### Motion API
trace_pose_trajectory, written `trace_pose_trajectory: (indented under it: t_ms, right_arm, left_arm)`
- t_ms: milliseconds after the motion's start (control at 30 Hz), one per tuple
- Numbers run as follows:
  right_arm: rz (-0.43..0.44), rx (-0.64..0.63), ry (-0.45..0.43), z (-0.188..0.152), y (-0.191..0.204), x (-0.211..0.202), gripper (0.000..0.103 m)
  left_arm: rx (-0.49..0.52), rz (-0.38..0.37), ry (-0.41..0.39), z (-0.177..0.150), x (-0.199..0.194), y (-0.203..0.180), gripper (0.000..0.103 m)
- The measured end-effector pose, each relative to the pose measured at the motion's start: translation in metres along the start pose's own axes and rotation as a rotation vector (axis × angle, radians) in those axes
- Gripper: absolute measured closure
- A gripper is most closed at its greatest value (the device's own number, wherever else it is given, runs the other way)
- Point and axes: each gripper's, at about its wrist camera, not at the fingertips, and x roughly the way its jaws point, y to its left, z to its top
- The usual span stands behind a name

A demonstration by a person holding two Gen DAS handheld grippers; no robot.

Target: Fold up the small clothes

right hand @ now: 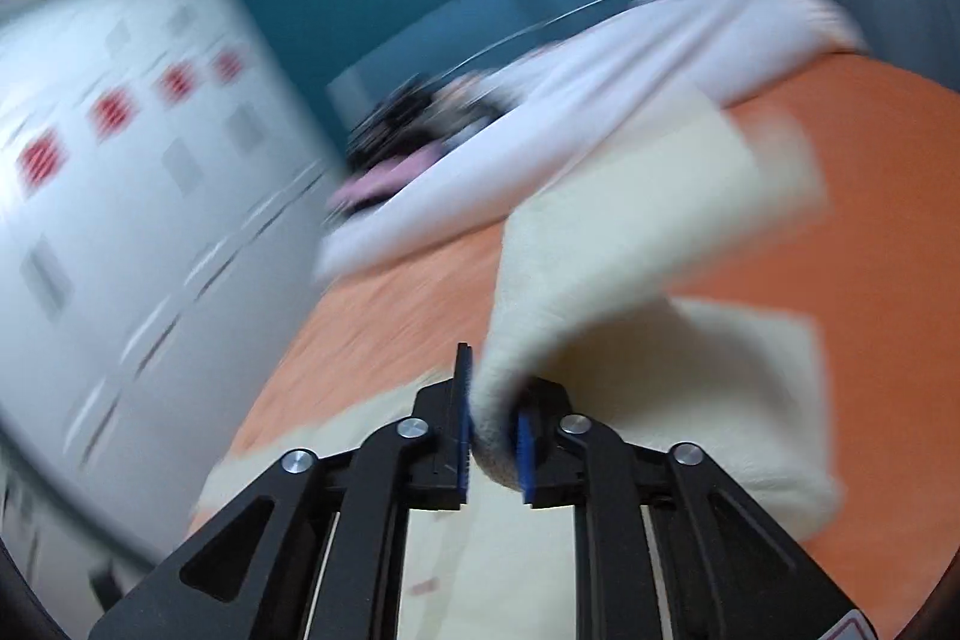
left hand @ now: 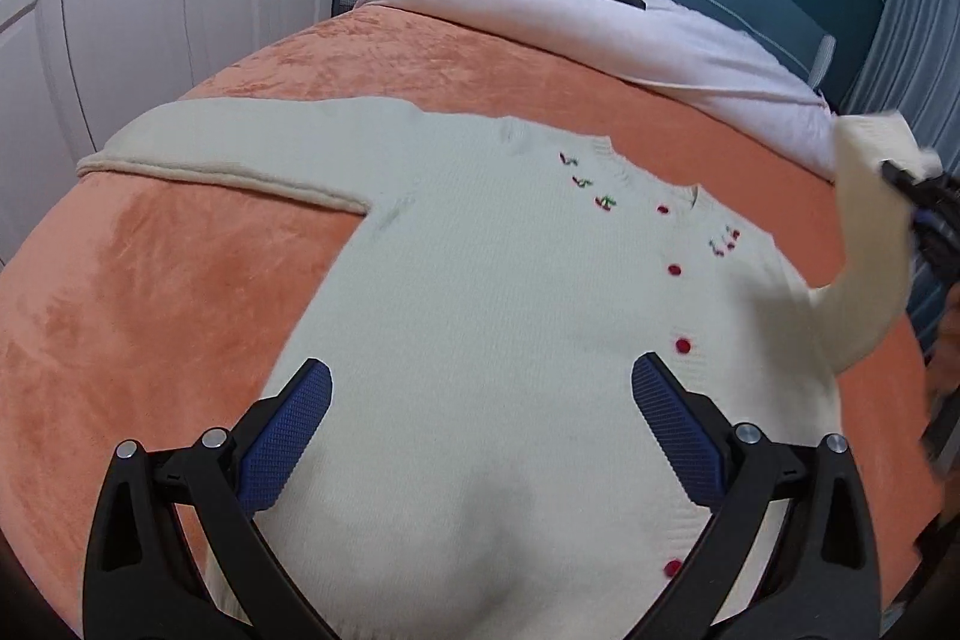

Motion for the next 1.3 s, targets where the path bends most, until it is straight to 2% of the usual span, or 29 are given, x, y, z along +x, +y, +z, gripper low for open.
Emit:
trace_pose_trajectory:
  t_ms: [67,133,167,233,267,333,400,467,533,567,600,633,667,700,767,867,900,933,967,1000,1033,1067,1100,1167,1233,1300]
  right_arm:
    - [0.005,-0.074,0.124,-0.039,0.034,0.050,0.078]
    - [-0.031,-0.068,0.185,-0.069,0.035,0.069,0.078]
    - [-0.056,-0.035,0.190,-0.083,0.027,0.066,0.077]
    - [-0.107,0.078,0.172,-0.095,-0.003,0.048,0.073]
    - [-0.139,0.153,0.146,-0.101,-0.021,0.032,0.064]
    - [-0.194,0.279,0.090,-0.118,-0.055,0.004,0.052]
    - [-0.228,0.387,0.057,-0.118,-0.089,-0.013,0.050]
    - [-0.240,0.475,0.036,-0.123,-0.113,-0.019,0.050]
    - [-0.223,0.532,0.006,-0.121,-0.131,-0.021,0.050]
    - [-0.225,0.554,0.000,-0.118,-0.135,-0.014,0.050]
    - [-0.226,0.562,0.000,-0.117,-0.135,-0.011,0.050]
    - [-0.231,0.558,-0.001,-0.114,-0.133,-0.003,0.053]
    - [-0.228,0.540,-0.007,-0.113,-0.128,-0.002,0.081]
    - [-0.233,0.513,-0.009,-0.104,-0.121,0.005,0.092]
    - [-0.200,0.468,-0.115,-0.087,-0.105,-0.016,0.093]
    - [-0.156,0.394,-0.252,-0.076,-0.094,-0.054,0.093]
    - [-0.166,0.393,-0.256,-0.079,-0.096,-0.052,0.094]
    - [-0.197,0.405,-0.210,-0.085,-0.102,-0.041,0.094]
    - [-0.236,0.422,-0.142,-0.092,-0.112,-0.026,0.094]
    - [-0.306,0.442,-0.040,-0.107,-0.126,-0.005,0.094]
    - [-0.338,0.454,0.018,-0.121,-0.137,0.005,0.096]
    - [-0.316,0.450,-0.025,-0.122,-0.135,0.001,0.097]
    - [-0.318,0.444,-0.023,-0.115,-0.129,-0.003,0.096]
    - [-0.332,0.435,-0.003,-0.109,-0.122,-0.004,0.095]
    - [-0.372,0.417,0.013,-0.108,-0.113,-0.010,0.093]
    - [-0.444,0.403,-0.060,-0.107,-0.099,-0.030,0.089]
  left_arm:
    - [-0.057,-0.040,0.011,0.013,0.006,0.004,0.005]
    - [-0.112,-0.094,0.033,0.023,0.018,0.007,0.005]
    - [-0.134,-0.126,0.049,0.028,0.027,0.008,0.005]
    - [-0.180,-0.157,0.102,0.035,0.055,0.010,0.005]
    - [-0.206,-0.167,0.126,0.037,0.069,0.011,0.005]
    - [-0.258,-0.182,0.179,0.039,0.098,0.012,0.005]
    - [-0.313,-0.206,0.222,0.038,0.124,0.010,0.005]
    - [-0.356,-0.170,0.249,0.035,0.145,0.007,0.005]
    - [-0.370,-0.135,0.208,0.037,0.147,0.001,0.005]
    - [-0.366,-0.132,0.199,0.040,0.148,-0.004,0.012]
    - [-0.354,-0.146,0.193,0.044,0.149,-0.009,0.038]
    - [-0.335,-0.163,0.207,0.049,0.153,-0.016,0.054]
    - [-0.322,-0.176,0.226,0.055,0.157,-0.022,0.078]
    - [-0.315,-0.185,0.215,0.065,0.158,-0.024,0.091]
    - [-0.284,-0.244,0.138,0.089,0.144,-0.033,0.092]
    - [-0.181,-0.306,-0.034,0.126,0.102,-0.048,0.092]
    - [-0.155,-0.313,-0.068,0.131,0.095,-0.051,0.092]
    - [-0.134,-0.304,-0.081,0.132,0.095,-0.050,0.091]
    - [-0.116,-0.268,-0.058,0.126,0.105,-0.047,0.090]
    - [-0.108,-0.230,-0.001,0.117,0.125,-0.044,0.090]
    - [-0.114,-0.188,0.074,0.102,0.148,-0.036,0.091]
    - [-0.127,-0.131,0.151,0.085,0.170,-0.026,0.091]
    - [-0.141,-0.110,0.183,0.070,0.184,-0.016,0.090]
    - [-0.157,-0.169,0.104,0.055,0.180,-0.007,0.089]
    - [-0.190,-0.187,0.086,0.052,0.179,-0.003,0.088]
    - [-0.199,-0.199,0.068,0.049,0.180,-0.003,0.087]
